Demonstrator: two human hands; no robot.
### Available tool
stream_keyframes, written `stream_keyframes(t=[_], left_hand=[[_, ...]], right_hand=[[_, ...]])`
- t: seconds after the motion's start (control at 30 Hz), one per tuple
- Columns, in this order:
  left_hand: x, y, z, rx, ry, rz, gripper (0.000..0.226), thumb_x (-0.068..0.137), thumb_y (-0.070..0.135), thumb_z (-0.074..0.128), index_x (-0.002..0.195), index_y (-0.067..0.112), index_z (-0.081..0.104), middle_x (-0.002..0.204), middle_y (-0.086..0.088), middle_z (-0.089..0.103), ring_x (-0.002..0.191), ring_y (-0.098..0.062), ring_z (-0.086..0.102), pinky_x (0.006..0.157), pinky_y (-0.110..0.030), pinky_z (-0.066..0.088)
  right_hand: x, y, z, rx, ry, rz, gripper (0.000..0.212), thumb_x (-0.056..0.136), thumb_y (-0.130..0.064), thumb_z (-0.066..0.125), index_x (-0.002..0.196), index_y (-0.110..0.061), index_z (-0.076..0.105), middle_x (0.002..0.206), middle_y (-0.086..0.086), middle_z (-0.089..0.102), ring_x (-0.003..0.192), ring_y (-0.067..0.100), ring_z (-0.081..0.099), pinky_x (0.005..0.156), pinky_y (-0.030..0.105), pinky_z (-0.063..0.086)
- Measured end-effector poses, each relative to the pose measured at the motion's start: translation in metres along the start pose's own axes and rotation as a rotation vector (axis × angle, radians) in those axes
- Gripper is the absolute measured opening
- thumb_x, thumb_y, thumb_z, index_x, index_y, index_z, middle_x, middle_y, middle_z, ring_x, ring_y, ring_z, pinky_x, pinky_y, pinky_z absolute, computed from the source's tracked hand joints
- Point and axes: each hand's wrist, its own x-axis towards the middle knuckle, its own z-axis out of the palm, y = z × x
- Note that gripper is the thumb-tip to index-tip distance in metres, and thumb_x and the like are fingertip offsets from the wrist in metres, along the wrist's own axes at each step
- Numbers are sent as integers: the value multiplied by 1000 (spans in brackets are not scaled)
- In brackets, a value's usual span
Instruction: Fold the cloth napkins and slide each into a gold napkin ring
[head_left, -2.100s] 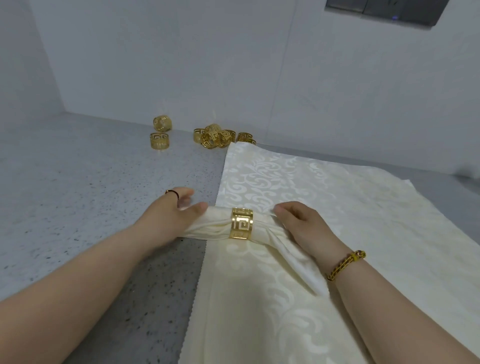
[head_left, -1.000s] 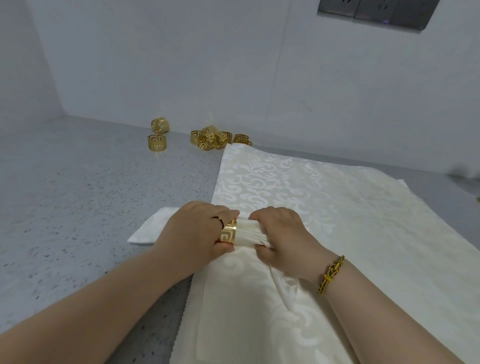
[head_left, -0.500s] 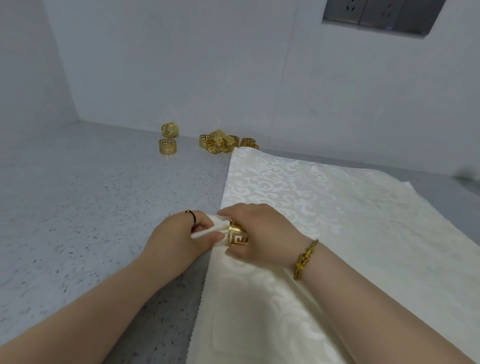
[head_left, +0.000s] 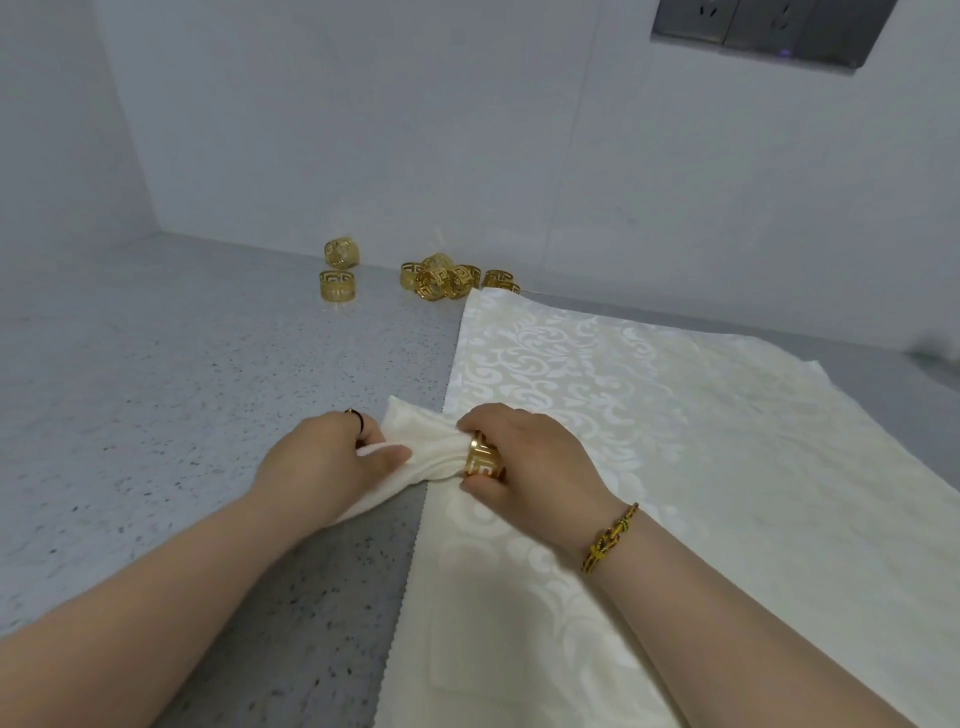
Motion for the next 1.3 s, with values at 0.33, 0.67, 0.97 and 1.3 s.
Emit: stream_keyframes(t=[0.33,0.67,0.97,1.3], left_hand=[[0,-11,6,-31,-45,-72,26,81,46,60,68,25,51,69,7,54,66,-6,49,56,-21,33],[14,1,-18,-111,12,-130,52,93,50,29,104,8,58,94,-6,58,85,-21,47,69,-30,34],[17,-3,3,-15,-147,-114,35,85,54,49,104,26,60,107,-2,62,111,-26,50,95,-34,35],[-9,-2,-27,-699,13,-156,24,83,5,63,106,11,57,100,-8,64,88,-18,59,78,-26,44]], right_hand=[[-9,23,-38,430,-52,329,45,80,-27,67,118,-36,44,130,-10,43,124,9,38,93,7,29],[-30,43,-42,565,-85,746,20,84,-38,60,86,-18,57,82,-8,55,72,5,51,62,12,40],[-23,29,-34,734,-13,863,46,85,-23,64,56,-17,28,53,-2,32,46,10,29,39,11,27],[-8,1,-36,1057,164,807,27,86,-12,60,63,-15,47,48,-7,50,43,6,47,48,20,39]])
